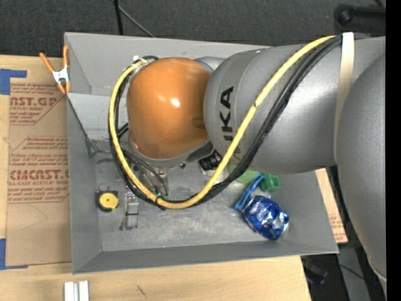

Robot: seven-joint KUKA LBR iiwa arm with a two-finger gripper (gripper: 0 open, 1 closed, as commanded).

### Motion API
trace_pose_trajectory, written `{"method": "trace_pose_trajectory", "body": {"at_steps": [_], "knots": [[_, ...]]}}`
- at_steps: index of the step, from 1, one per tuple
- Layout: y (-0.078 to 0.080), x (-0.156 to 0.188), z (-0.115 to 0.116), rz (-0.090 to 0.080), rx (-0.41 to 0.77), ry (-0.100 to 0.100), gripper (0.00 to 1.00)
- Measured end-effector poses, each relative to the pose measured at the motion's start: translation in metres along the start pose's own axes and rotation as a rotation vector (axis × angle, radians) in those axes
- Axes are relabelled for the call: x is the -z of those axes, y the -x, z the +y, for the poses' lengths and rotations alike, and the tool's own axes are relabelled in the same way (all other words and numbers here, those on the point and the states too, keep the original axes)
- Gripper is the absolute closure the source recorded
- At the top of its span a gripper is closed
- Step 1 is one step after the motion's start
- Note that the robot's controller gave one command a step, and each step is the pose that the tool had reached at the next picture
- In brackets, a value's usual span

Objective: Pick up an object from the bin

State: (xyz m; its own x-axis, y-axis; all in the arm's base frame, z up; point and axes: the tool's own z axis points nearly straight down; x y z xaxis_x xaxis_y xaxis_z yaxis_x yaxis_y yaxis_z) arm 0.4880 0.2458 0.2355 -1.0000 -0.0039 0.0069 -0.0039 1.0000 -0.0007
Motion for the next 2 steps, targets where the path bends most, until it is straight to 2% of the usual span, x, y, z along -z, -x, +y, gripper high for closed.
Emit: {"method": "trace_pose_trajectory", "body": {"at_steps": [1, 2], "knots": [[0.042, -0.17, -0.001, -0.001, -0.189, -0.001, 0.0], [0.041, -0.134, -0.003, -0.009, -0.211, 0.004, 0.0]]}}
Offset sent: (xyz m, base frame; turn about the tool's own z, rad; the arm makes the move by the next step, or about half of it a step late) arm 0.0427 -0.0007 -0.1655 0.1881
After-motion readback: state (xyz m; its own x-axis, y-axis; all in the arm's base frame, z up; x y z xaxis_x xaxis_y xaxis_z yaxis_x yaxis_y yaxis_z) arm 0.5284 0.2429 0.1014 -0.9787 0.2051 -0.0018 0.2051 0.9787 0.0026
